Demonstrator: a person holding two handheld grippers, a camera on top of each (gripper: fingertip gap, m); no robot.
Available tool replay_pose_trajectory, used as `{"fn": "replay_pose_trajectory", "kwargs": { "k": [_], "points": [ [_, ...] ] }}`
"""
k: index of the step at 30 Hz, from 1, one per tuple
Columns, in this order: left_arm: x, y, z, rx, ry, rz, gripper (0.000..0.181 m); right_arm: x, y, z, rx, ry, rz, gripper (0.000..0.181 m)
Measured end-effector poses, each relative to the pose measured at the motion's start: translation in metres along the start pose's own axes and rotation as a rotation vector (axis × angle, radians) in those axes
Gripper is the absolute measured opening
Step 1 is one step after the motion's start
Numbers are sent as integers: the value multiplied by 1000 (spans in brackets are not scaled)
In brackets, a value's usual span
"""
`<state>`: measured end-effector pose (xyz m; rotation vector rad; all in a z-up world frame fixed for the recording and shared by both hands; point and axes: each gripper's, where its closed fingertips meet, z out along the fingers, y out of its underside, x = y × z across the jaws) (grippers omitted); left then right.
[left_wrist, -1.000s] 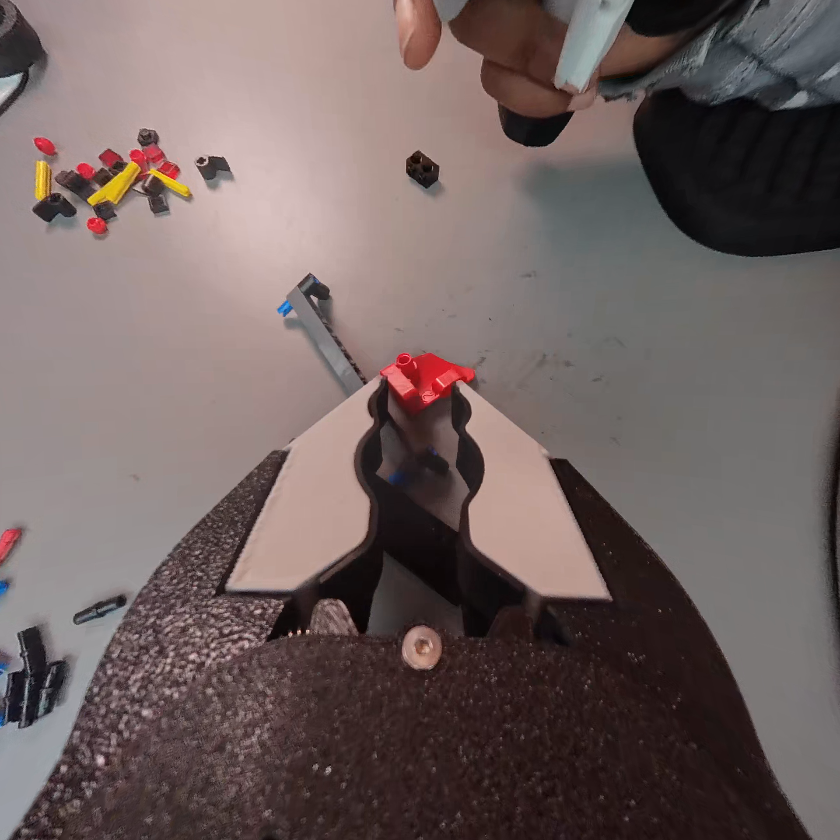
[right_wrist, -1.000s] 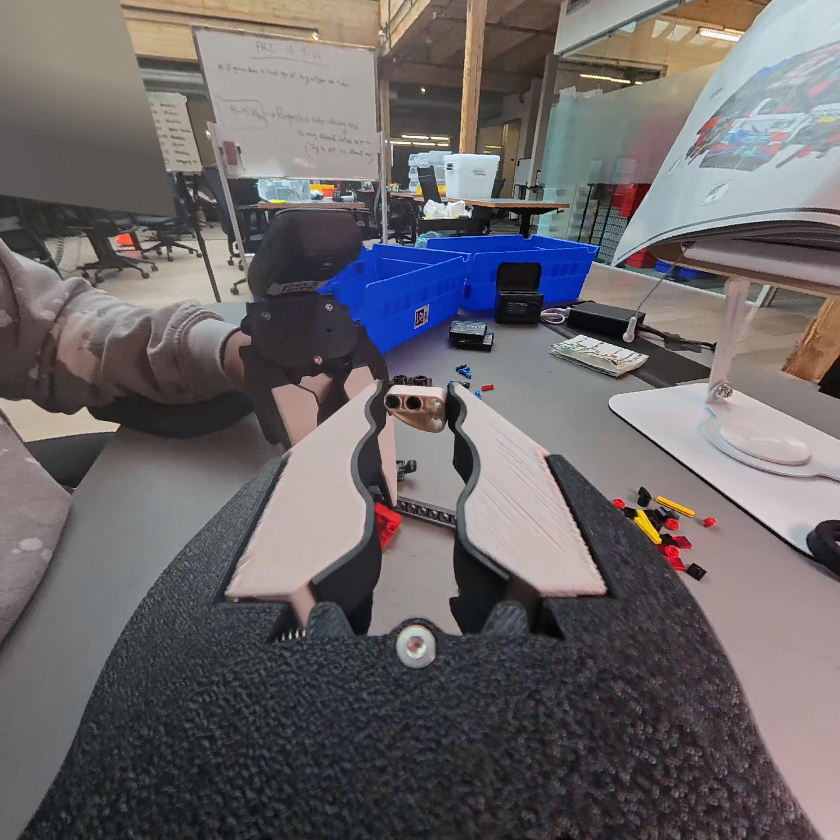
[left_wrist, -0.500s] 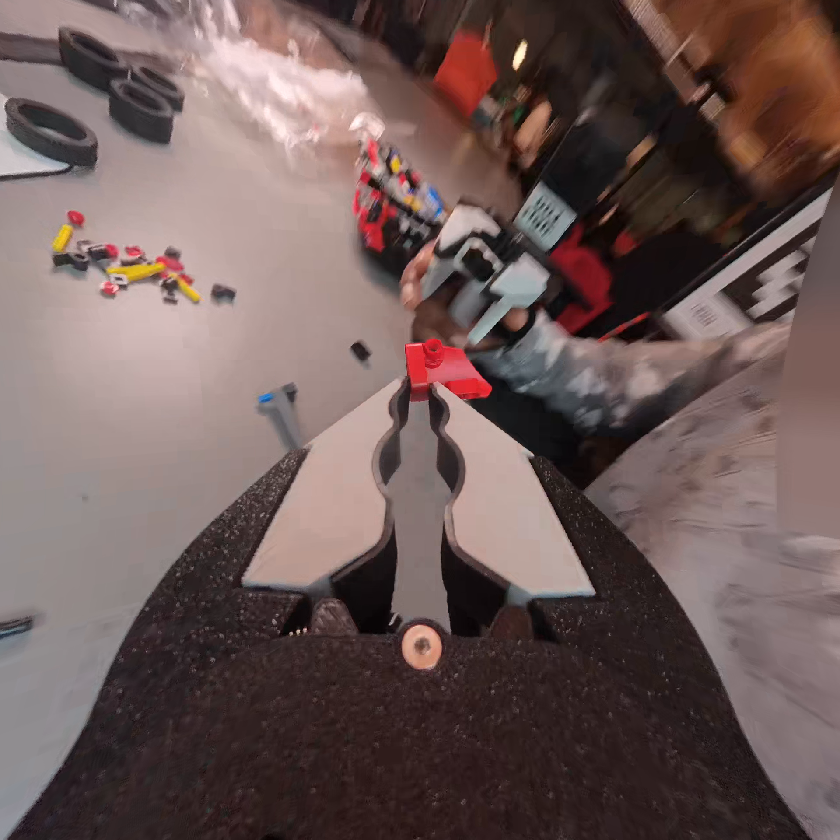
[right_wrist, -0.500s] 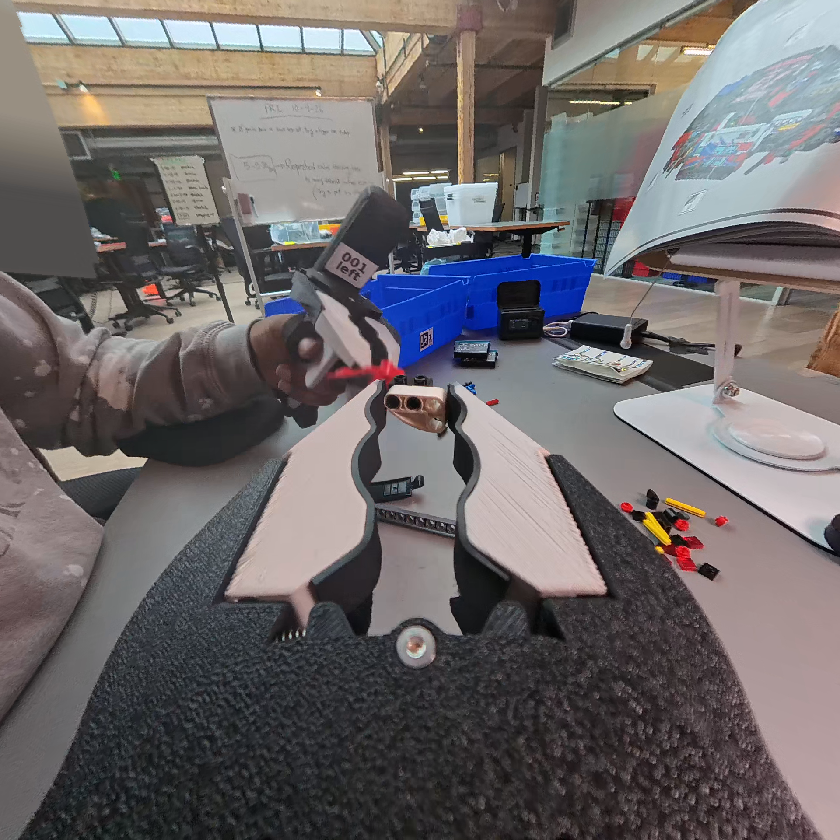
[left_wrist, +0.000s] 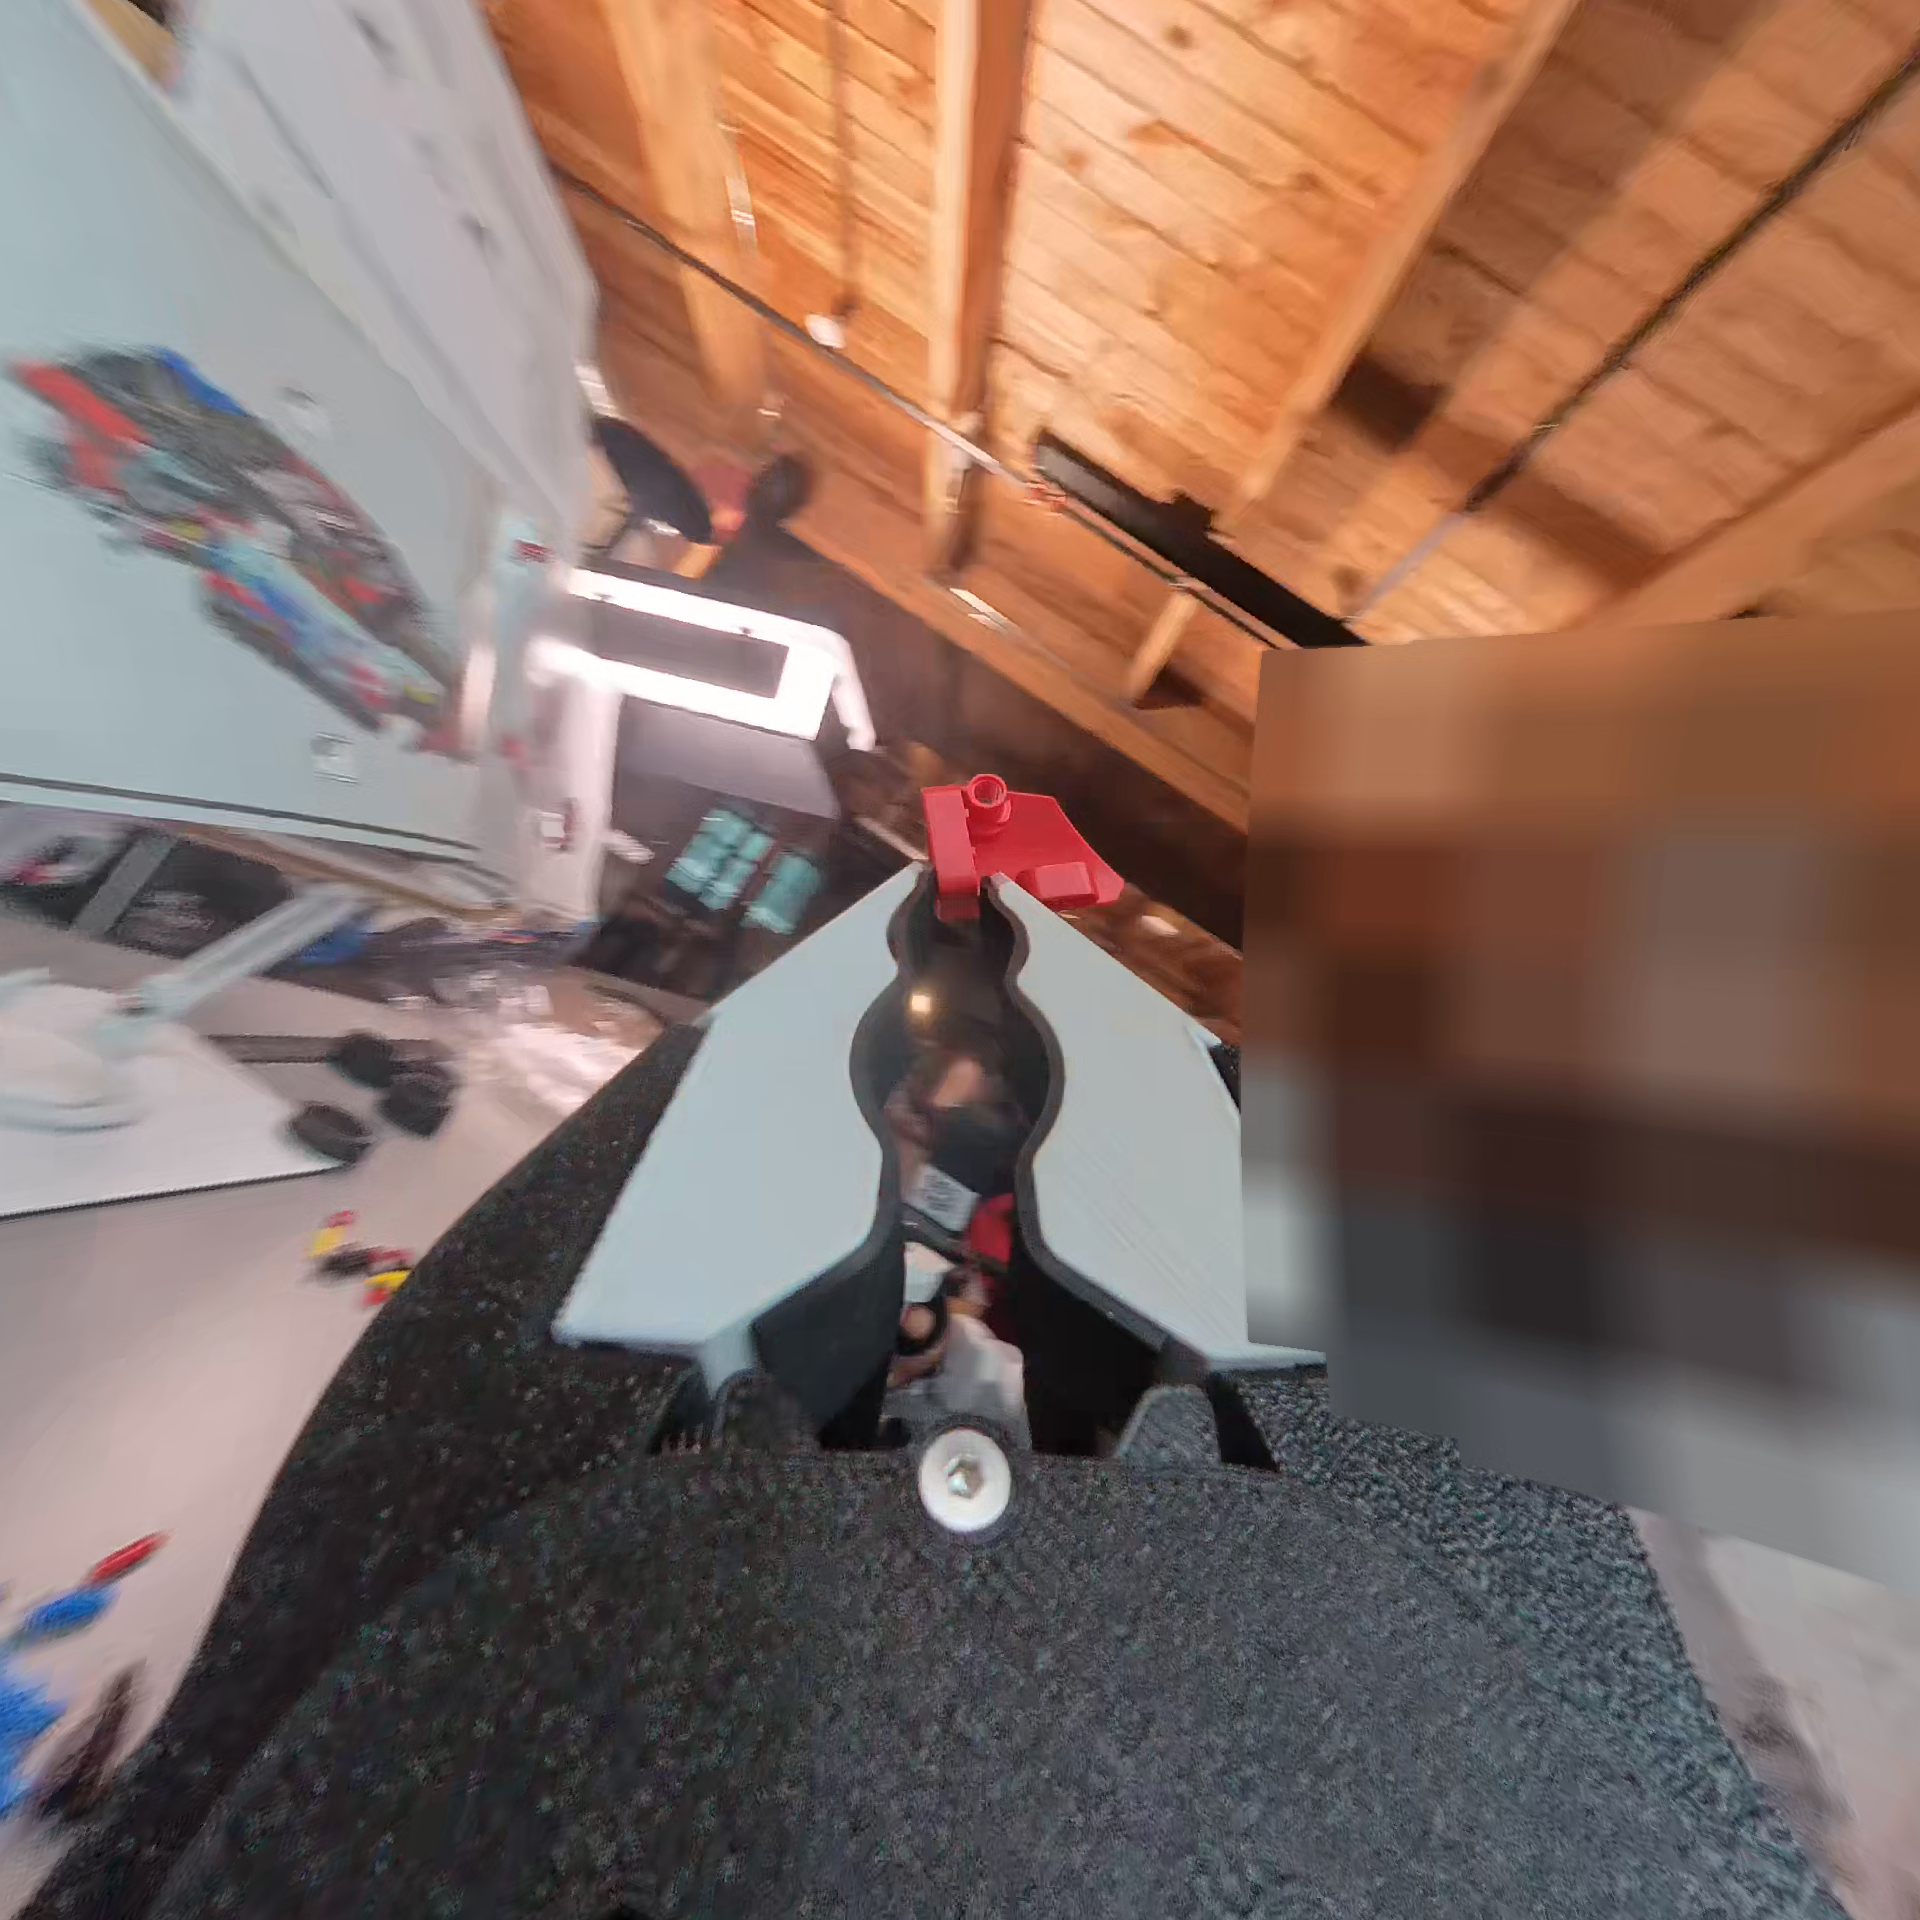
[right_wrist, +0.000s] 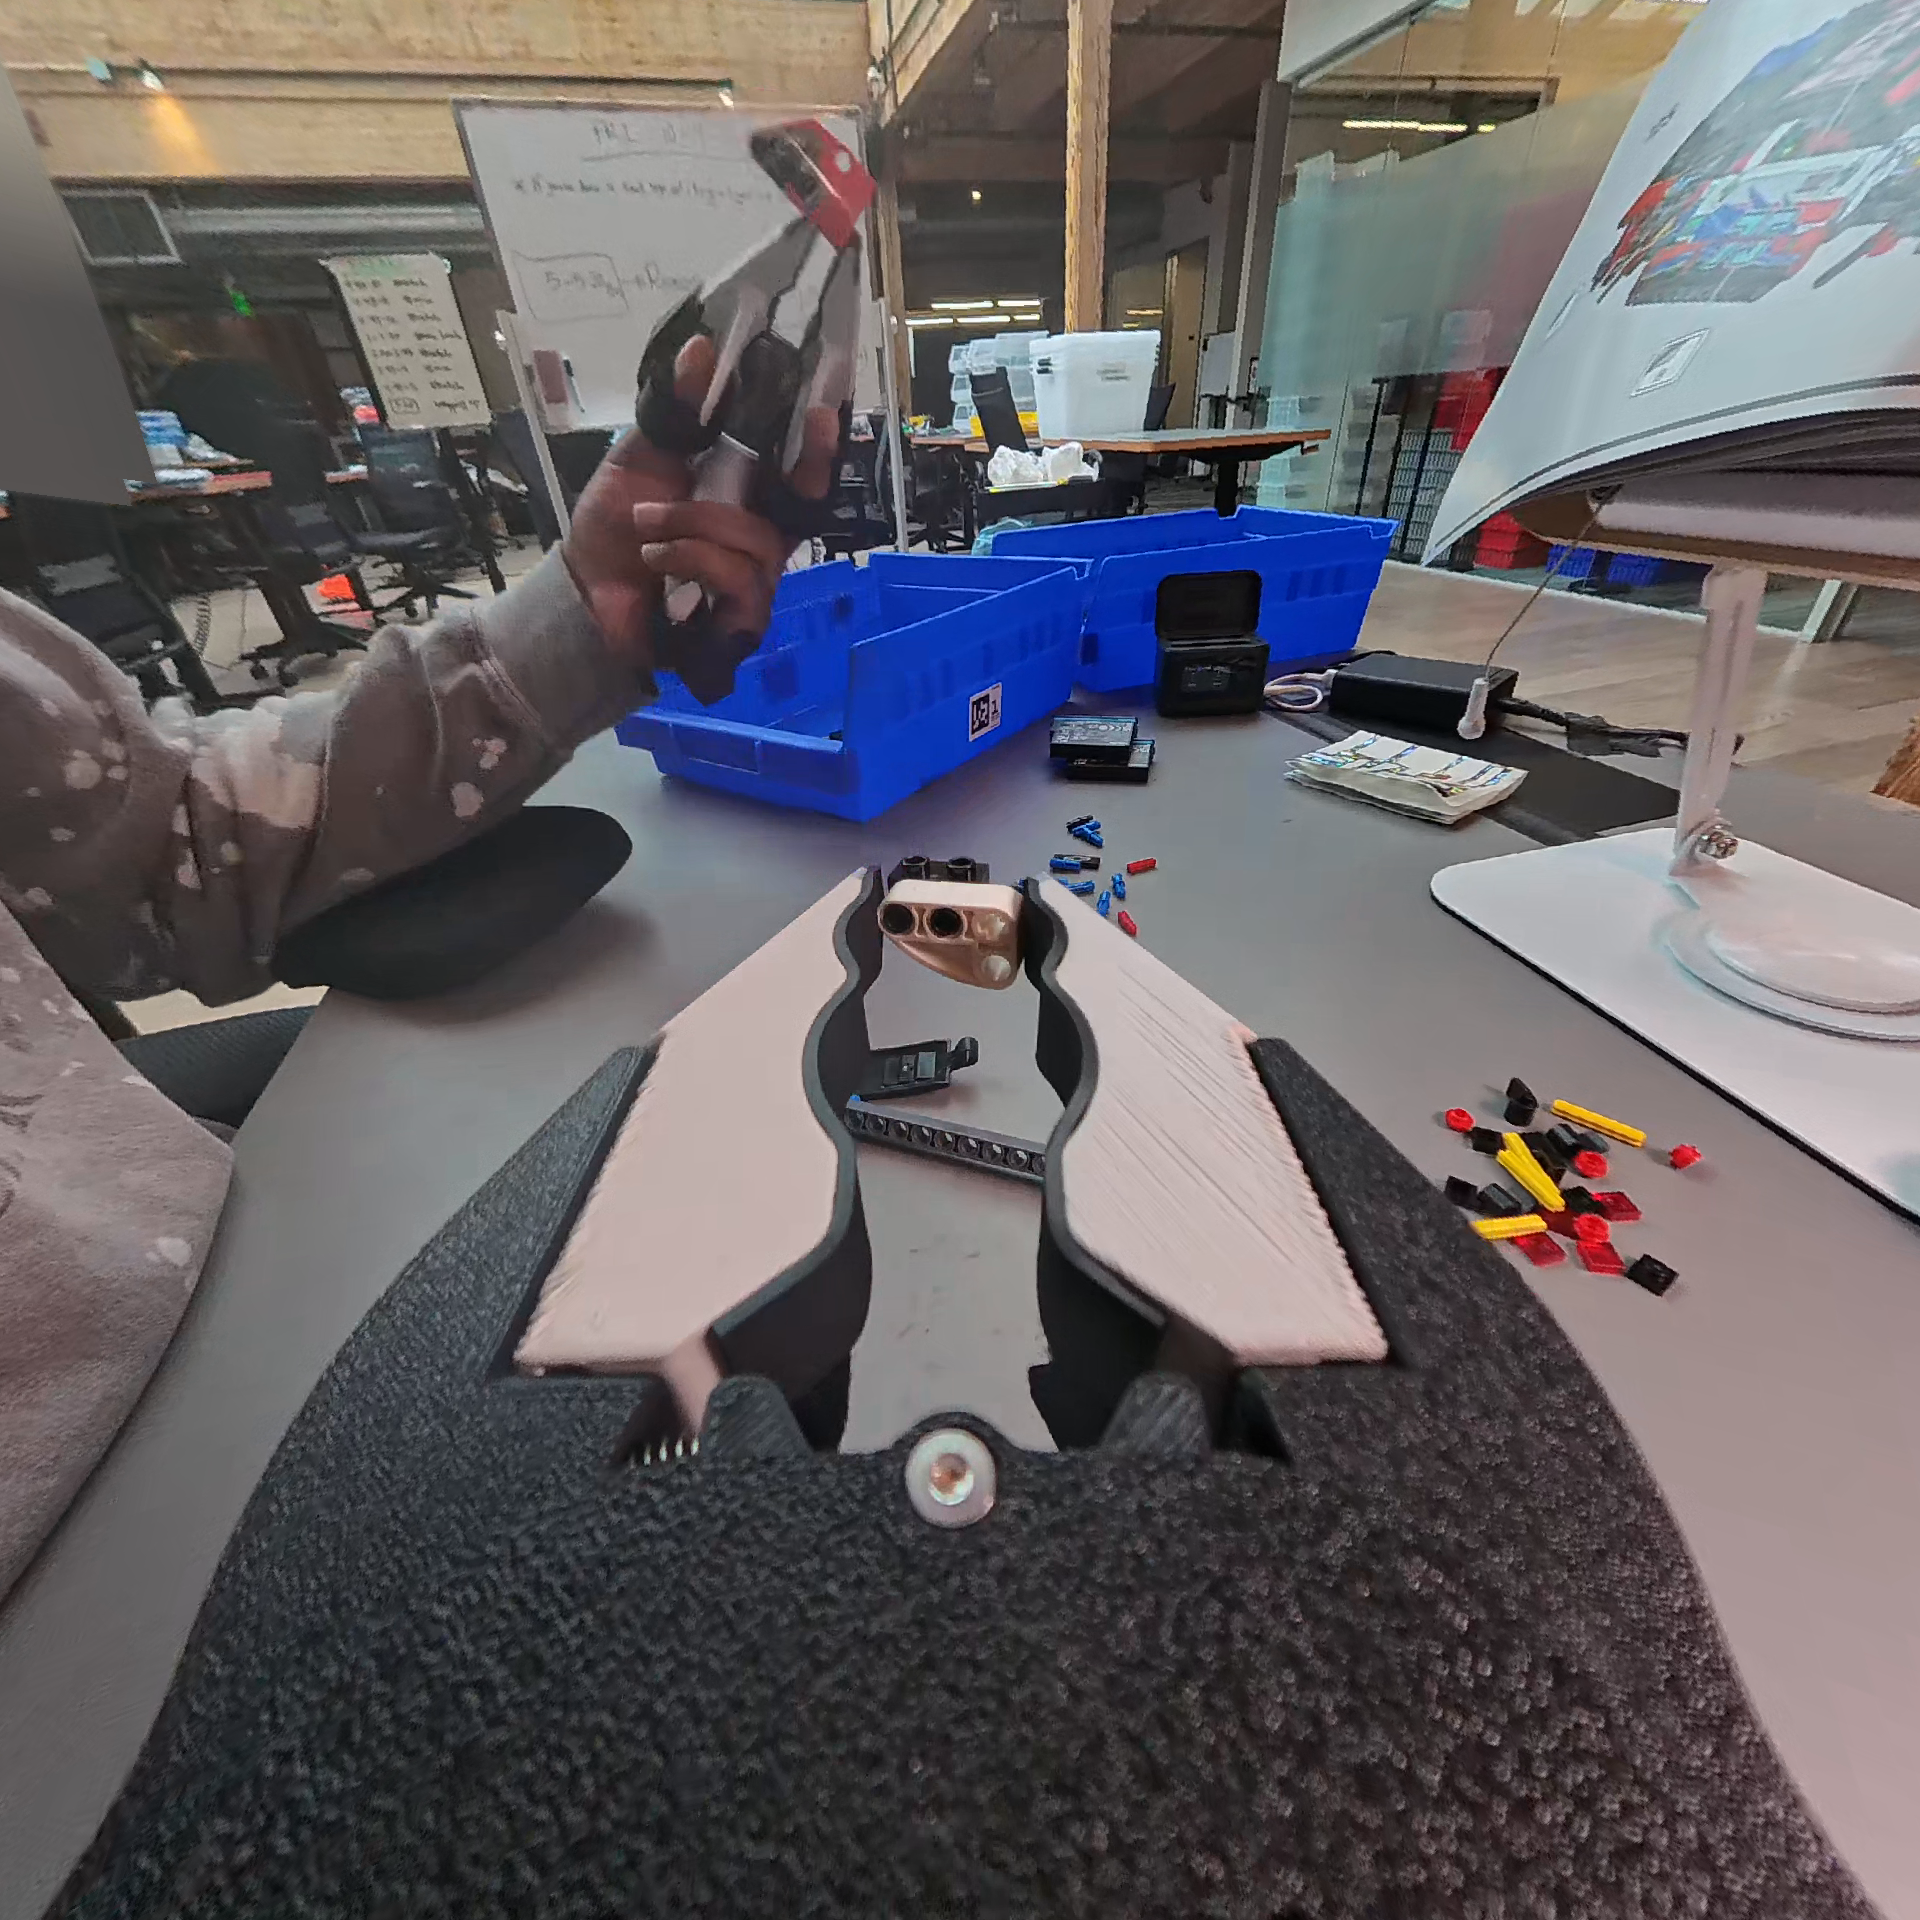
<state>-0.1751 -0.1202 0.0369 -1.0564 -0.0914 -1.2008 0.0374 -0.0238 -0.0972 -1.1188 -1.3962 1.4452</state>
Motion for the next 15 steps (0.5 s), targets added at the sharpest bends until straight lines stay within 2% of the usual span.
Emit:
{"fn": "replay_pose_trajectory", "kwargs": {
  "k": [1,4,6,7,11,13,15],
  "points": [
    [-17,-14,-14,20,-164,62,5,0,1,1,-4,-1,2,26],
    [-72,-52,-89,15,-805,352,6,0,5,3,-23,-5,6,26],
    [-86,-70,-144,-85,-1191,559,6,-1,9,4,-37,-9,4,26],
    [-90,-73,-164,-144,-1323,607,6,-2,10,5,-42,-11,5,26],
    [-108,-63,-204,-373,-1586,661,6,-2,14,7,-54,-20,17,26],
    [-116,-55,-212,-481,-1652,684,6,-2,14,7,-56,-17,17,26],
    [-118,-53,-213,-529,-1682,725,8,-3,14,6,-59,-14,11,26]
  ]
}}
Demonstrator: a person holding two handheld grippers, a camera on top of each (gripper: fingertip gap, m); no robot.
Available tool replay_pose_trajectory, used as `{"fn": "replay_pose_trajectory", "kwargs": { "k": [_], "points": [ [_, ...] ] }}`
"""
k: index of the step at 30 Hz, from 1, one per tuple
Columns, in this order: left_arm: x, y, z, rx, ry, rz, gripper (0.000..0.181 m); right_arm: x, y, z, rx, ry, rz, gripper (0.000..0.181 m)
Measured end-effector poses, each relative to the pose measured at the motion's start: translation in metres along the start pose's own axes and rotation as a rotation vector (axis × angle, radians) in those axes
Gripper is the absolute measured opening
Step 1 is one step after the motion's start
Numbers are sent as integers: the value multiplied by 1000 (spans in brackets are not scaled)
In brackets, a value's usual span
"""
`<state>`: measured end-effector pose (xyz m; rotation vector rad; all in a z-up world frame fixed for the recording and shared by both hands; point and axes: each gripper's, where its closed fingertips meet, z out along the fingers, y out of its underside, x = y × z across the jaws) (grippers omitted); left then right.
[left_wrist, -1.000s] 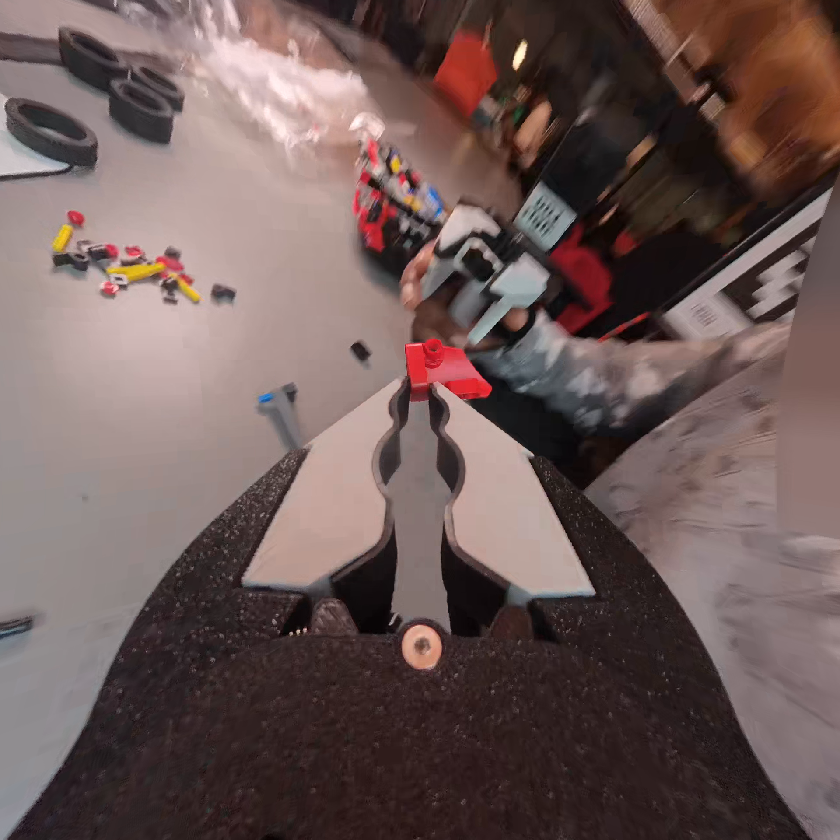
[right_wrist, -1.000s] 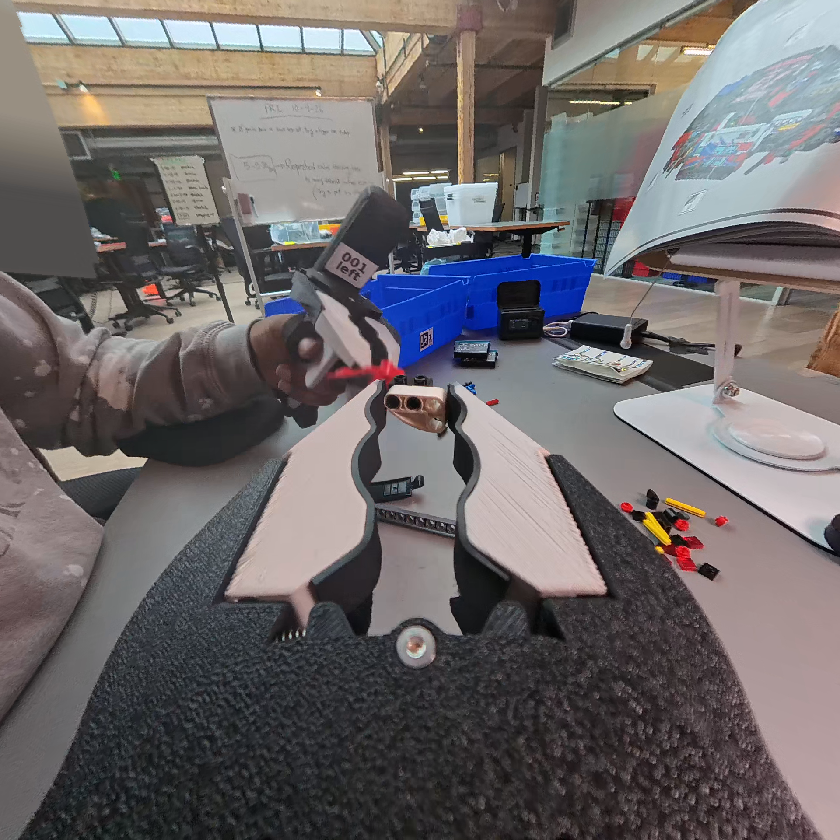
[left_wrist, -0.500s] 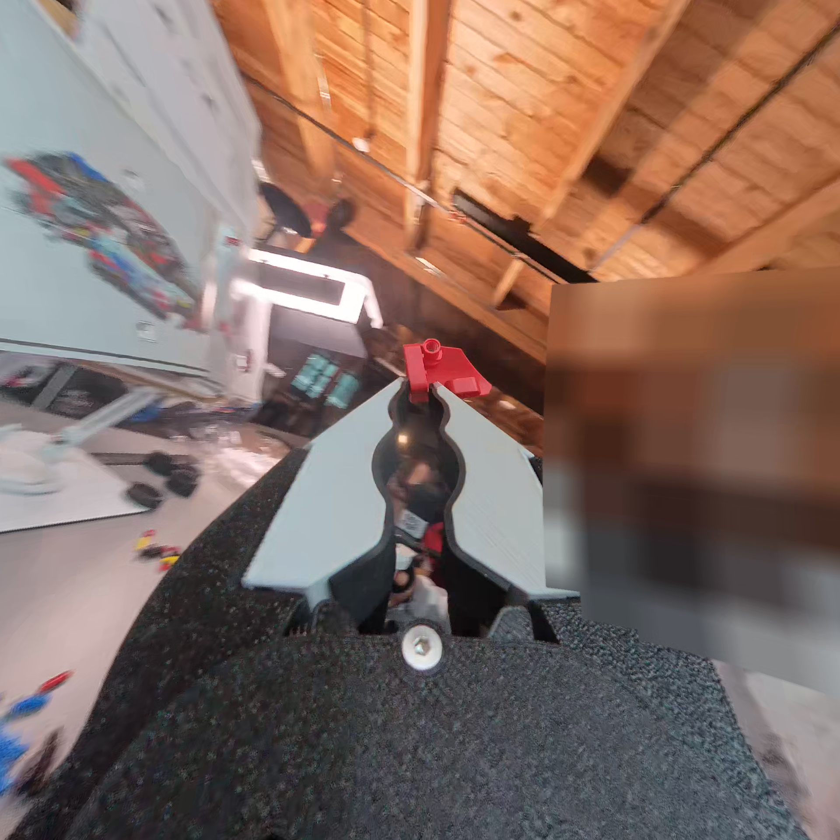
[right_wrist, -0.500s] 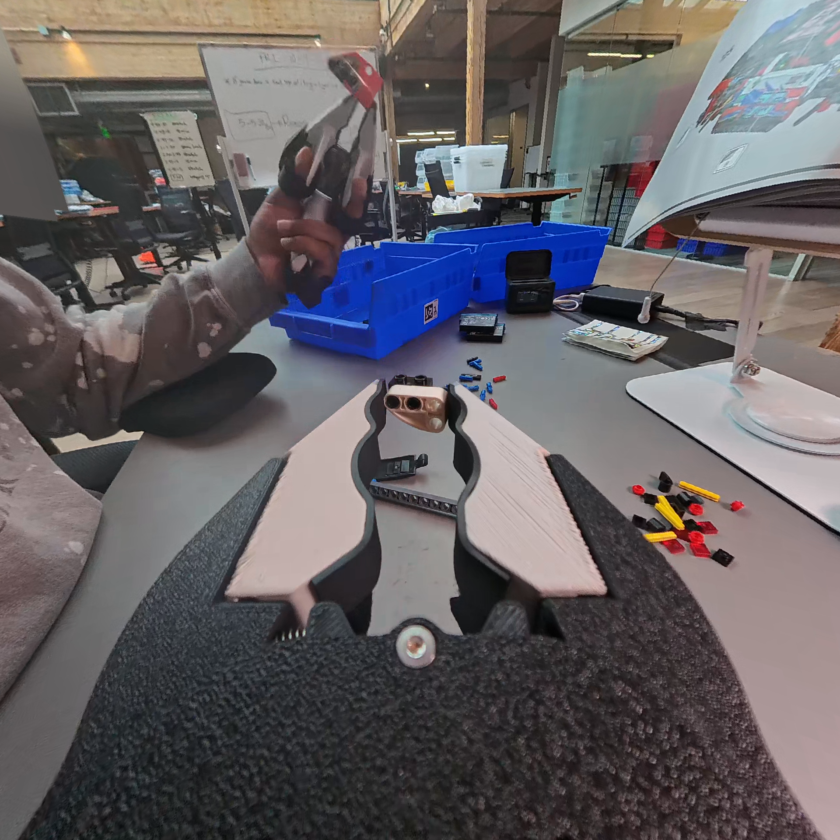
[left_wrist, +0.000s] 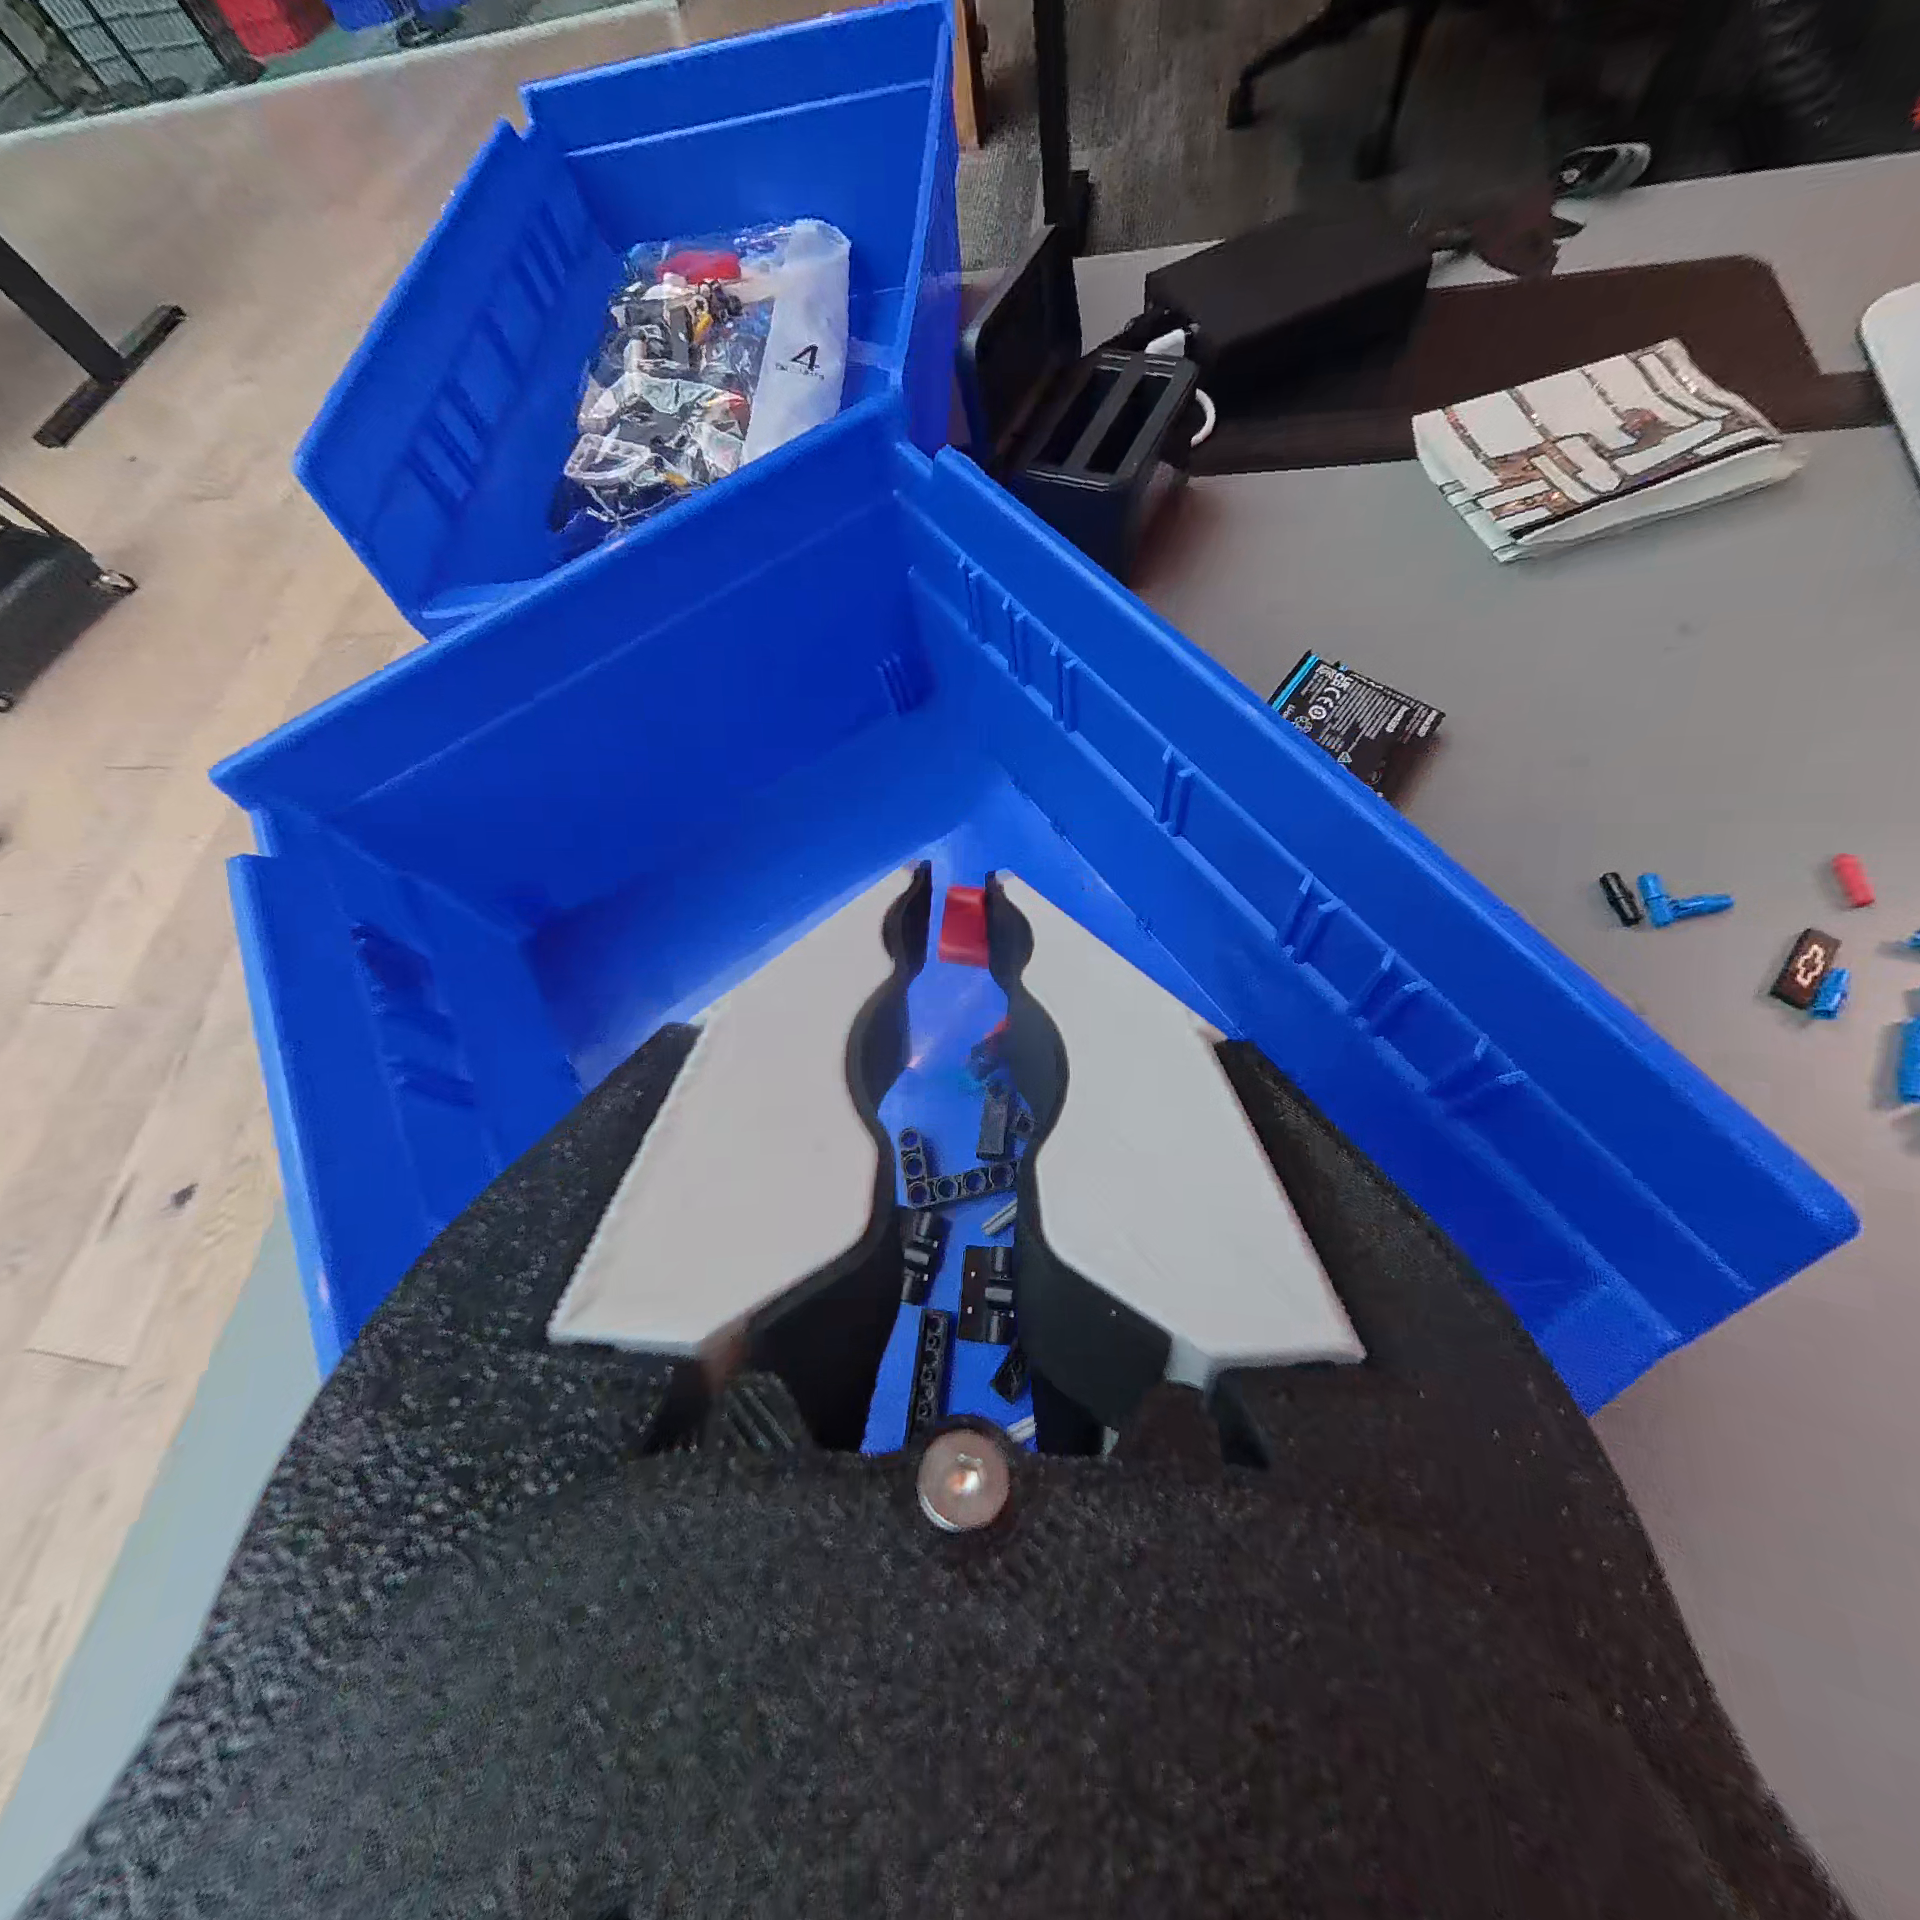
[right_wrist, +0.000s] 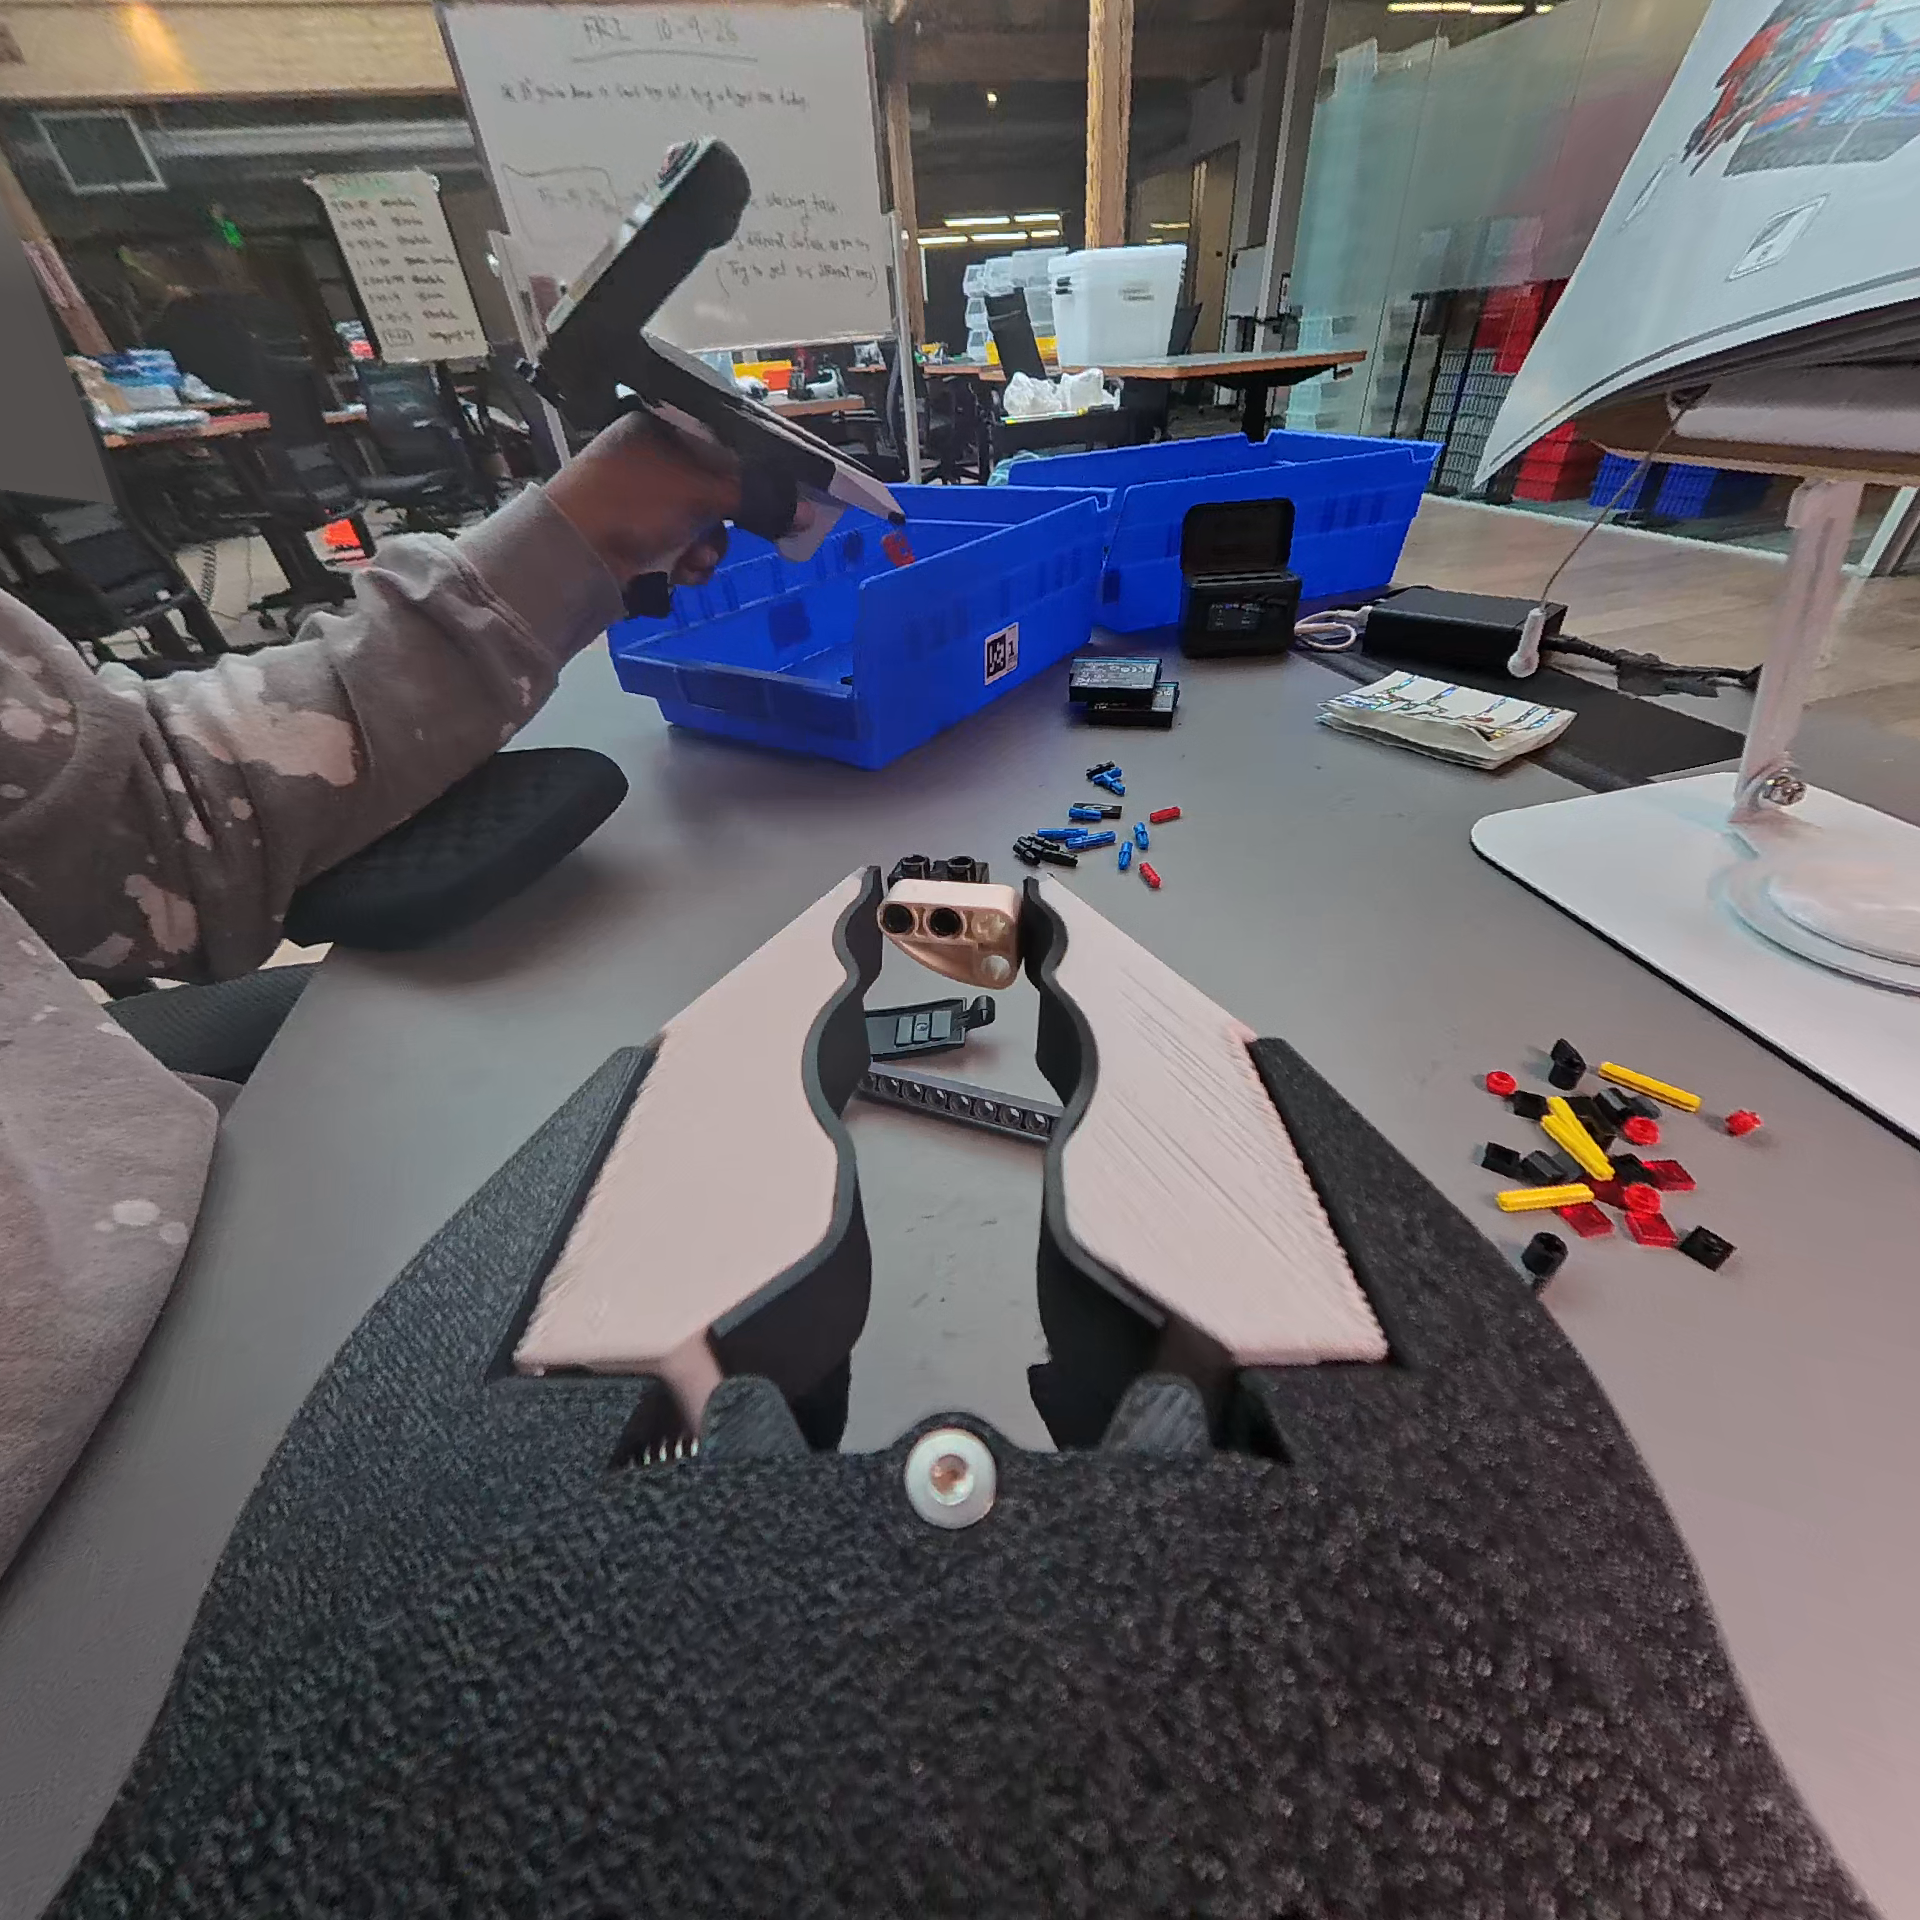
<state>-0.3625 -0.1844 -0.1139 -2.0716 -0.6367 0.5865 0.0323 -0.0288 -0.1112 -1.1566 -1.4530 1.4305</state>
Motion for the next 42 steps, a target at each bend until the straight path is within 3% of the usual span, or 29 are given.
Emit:
{"fn": "replay_pose_trajectory", "kwargs": {
  "k": [4,7,9,12,15,18,24,27,29,32,42],
  "points": [
    [2,-19,-10,91,-23,42,14,1,-1,-1,2,5,-3,26],
    [25,-46,-27,257,103,-11,23,0,-1,-1,-2,2,-5,27],
    [60,-63,-44,365,291,-50,23,-1,0,0,-7,0,-6,26],
    [141,-79,-80,455,735,-108,21,-1,2,1,-13,-1,-7,26],
    [220,-73,-111,413,1076,-150,20,0,6,3,-28,8,-22,26],
    [286,-51,-128,318,1249,-122,19,-2,6,3,-27,7,-21,26],
    [378,11,-156,-74,1596,-201,22,-12,8,7,-43,3,-135,27],
    [392,26,-164,-259,1711,-313,23,-24,7,11,-50,1,-269,27],
    [392,26,-168,-322,1780,-393,16,-28,11,13,-74,15,-362,27],
    [392,34,-176,-396,1840,-380,14,-35,17,18,-108,13,-449,27],
    [386,37,-174,-428,1868,-399,10,-37,14,21,-112,80,-583,26]
  ]
}}
